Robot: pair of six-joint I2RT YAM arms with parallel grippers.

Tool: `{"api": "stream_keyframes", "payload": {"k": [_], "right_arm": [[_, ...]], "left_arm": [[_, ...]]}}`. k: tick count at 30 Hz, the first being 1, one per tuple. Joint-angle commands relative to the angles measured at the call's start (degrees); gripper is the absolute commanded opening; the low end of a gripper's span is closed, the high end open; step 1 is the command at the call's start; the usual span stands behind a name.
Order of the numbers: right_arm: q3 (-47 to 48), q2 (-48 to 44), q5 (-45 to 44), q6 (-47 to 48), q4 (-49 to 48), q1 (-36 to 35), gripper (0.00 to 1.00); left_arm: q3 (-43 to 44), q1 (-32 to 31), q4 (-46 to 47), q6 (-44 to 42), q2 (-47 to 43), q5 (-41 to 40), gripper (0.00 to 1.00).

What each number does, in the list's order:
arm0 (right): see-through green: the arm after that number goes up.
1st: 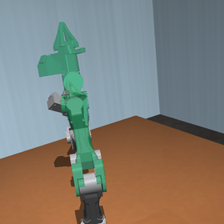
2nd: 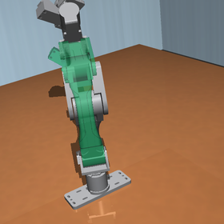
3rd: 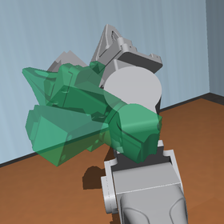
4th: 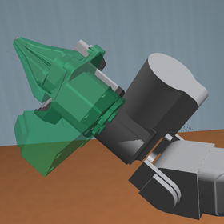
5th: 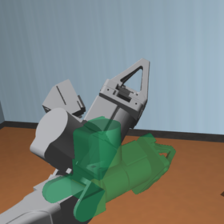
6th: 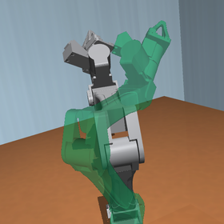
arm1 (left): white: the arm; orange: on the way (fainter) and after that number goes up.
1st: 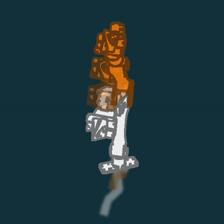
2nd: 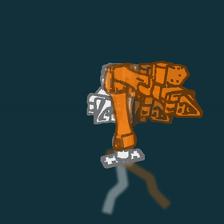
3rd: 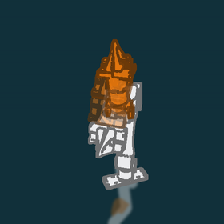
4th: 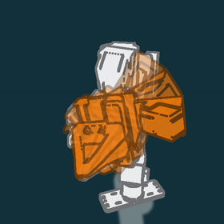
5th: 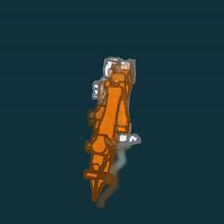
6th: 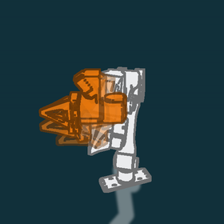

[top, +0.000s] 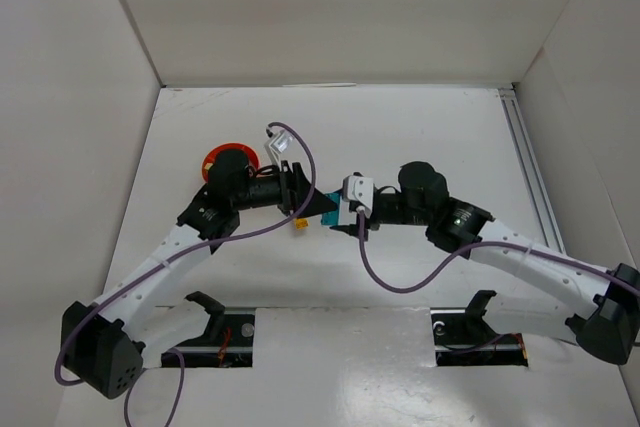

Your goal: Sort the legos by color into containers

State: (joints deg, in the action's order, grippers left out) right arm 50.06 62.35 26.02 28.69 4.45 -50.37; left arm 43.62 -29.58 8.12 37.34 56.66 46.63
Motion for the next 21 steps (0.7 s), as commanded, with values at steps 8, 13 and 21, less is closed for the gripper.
{"api": "stream_keyframes", "payload": {"k": [8,13,21], "right_arm": [[5.13,2.96,0.62,0.23,-4.80,-1.40,0.26],[5.13,2.96,-5.70,-1.08,-4.27,-1.40,0.29],[6.36,3.48,-16.87,-3.98,-0.49,-1.40,0.65]], "left_arm": [[2.26,-0.83,0.93,-0.69,2.05,-1.80,0.25],[3.40,-0.83,-2.40,-0.69,0.21,-4.44,0.10],[5.16,-0.83,-5.65,-1.30,-1.03,-7.78,0.00]]}}
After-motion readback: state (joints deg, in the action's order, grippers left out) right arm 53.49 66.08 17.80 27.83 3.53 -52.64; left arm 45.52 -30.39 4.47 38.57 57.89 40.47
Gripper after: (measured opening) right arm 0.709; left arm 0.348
